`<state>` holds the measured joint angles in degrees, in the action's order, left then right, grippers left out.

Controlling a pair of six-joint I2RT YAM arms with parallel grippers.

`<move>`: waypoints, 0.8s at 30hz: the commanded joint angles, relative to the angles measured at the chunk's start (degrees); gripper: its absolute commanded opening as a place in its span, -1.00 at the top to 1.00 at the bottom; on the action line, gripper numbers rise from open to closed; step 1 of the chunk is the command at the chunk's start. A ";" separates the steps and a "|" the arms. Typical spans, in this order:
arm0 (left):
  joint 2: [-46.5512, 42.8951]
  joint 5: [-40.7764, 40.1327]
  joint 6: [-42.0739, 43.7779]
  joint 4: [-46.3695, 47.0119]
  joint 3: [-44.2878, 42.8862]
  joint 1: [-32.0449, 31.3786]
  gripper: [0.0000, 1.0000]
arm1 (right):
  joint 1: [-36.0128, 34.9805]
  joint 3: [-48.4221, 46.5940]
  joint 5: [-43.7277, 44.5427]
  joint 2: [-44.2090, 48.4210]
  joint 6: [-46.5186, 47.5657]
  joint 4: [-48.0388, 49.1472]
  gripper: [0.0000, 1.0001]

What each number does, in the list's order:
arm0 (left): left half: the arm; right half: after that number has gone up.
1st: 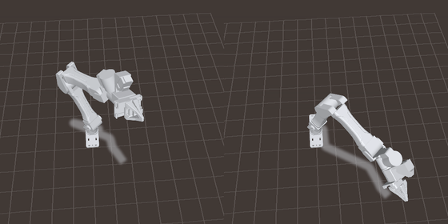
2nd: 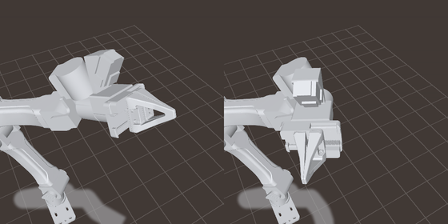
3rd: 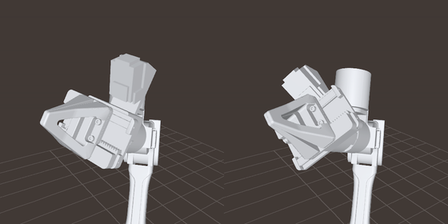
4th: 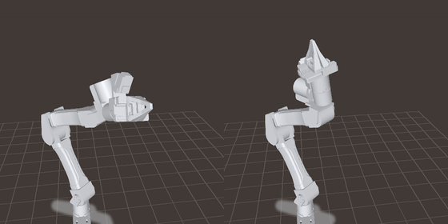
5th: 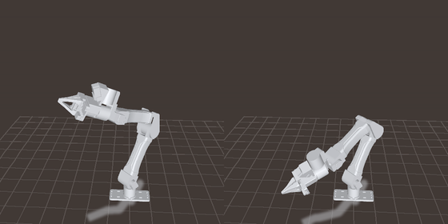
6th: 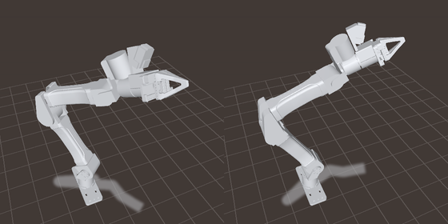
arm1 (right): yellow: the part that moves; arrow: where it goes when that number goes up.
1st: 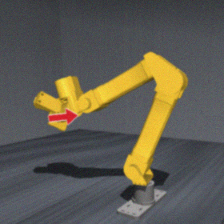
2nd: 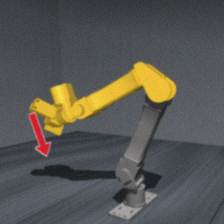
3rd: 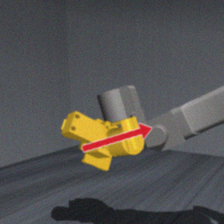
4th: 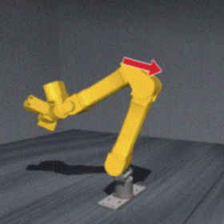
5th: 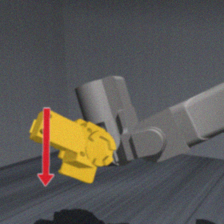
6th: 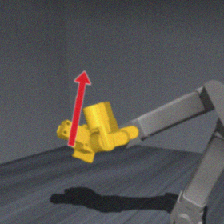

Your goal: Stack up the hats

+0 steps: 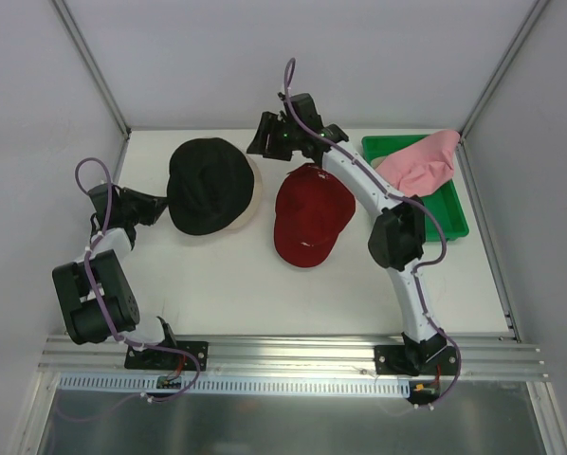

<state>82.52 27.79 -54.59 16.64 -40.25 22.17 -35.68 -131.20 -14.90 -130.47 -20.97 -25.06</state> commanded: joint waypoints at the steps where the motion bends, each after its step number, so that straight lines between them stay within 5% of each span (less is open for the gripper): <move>1: -1.05 -1.69 1.15 -2.14 -0.09 0.15 1.00 | -1.05 -0.19 3.01 4.53 1.19 -3.04 -0.18; 4: -1.83 -1.42 1.15 -2.14 0.00 0.06 1.00 | -2.72 -3.27 6.97 5.40 2.33 -7.27 -0.16; 11: -2.89 -0.81 1.41 -3.02 -0.62 0.15 1.00 | -4.75 8.50 13.83 14.28 2.60 -2.62 -0.18; 17: -3.33 -0.72 0.80 -3.02 -0.71 0.15 1.00 | -8.08 8.49 23.40 14.63 -4.86 -5.97 -0.15; 22: -4.82 -0.63 0.80 -3.99 -0.62 0.06 1.00 | -9.14 27.16 25.88 21.57 -16.09 8.60 -0.15; 24: -4.91 -0.46 1.06 -4.34 -0.79 0.06 1.00 | -10.11 27.93 28.59 21.93 -16.47 9.59 -0.15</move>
<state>79.92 27.79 -54.52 13.45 -40.25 22.17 -44.42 -106.41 8.34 -111.48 -31.16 -22.41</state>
